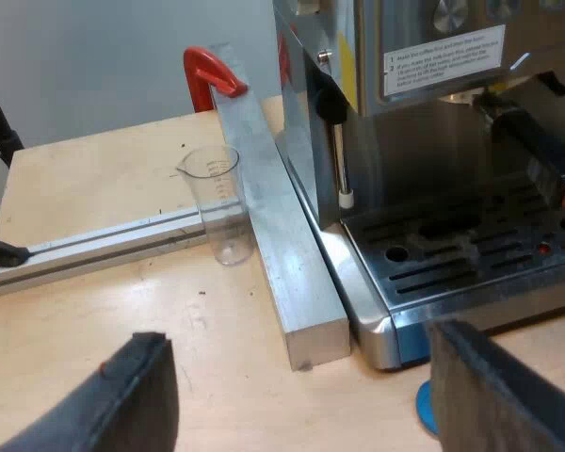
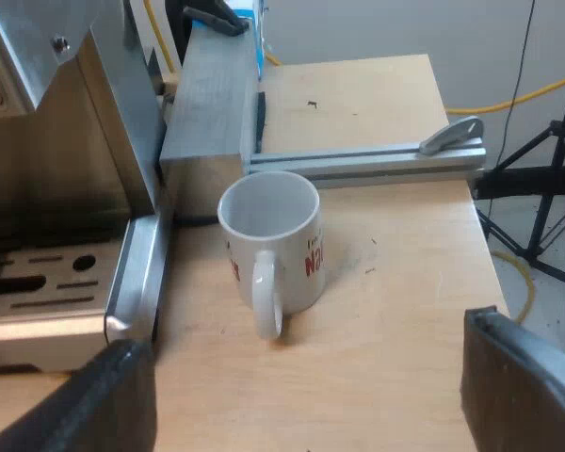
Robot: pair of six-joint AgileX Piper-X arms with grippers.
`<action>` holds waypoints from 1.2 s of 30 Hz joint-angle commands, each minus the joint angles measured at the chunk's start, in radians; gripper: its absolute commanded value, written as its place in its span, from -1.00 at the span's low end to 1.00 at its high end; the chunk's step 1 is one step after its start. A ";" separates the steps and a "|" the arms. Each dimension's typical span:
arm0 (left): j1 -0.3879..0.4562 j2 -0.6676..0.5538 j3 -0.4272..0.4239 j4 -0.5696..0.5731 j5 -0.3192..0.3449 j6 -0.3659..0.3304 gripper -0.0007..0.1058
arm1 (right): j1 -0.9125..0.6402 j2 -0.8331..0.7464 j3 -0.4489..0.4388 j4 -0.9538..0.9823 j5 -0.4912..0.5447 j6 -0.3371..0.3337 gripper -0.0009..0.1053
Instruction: Put the handle in the coffee machine
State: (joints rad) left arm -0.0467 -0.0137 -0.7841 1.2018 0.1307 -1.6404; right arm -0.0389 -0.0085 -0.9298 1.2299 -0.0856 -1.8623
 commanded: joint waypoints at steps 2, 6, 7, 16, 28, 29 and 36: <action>-0.005 -0.140 0.038 -0.022 0.000 -0.001 0.14 | -0.005 -0.046 0.014 -0.044 -0.010 0.013 0.31; -0.005 -0.140 0.098 -0.088 0.000 -0.012 0.14 | -0.005 -0.046 0.078 -0.075 -0.010 0.075 0.31; -0.005 -0.140 0.112 -0.102 0.000 -0.012 0.14 | -0.005 -0.046 0.092 -0.074 -0.010 0.081 0.31; -0.005 -0.138 0.198 -0.115 0.000 -0.012 0.14 | -0.005 -0.044 0.236 -0.074 -0.010 0.081 0.31; -0.005 -0.138 0.238 -0.113 0.000 -0.010 0.14 | -0.005 -0.044 0.344 -0.104 -0.010 0.088 0.31; -0.005 -0.138 0.238 -0.113 0.000 -0.010 0.14 | -0.005 -0.044 0.355 -0.104 -0.010 0.088 0.31; -0.005 -0.138 0.238 -0.113 0.000 -0.010 0.14 | -0.005 -0.042 0.366 -0.113 -0.010 0.088 0.31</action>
State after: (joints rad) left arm -0.0467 -0.0137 -0.5462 1.0962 0.1318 -1.6404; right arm -0.0389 -0.0067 -0.5600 1.1247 -0.0856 -1.7685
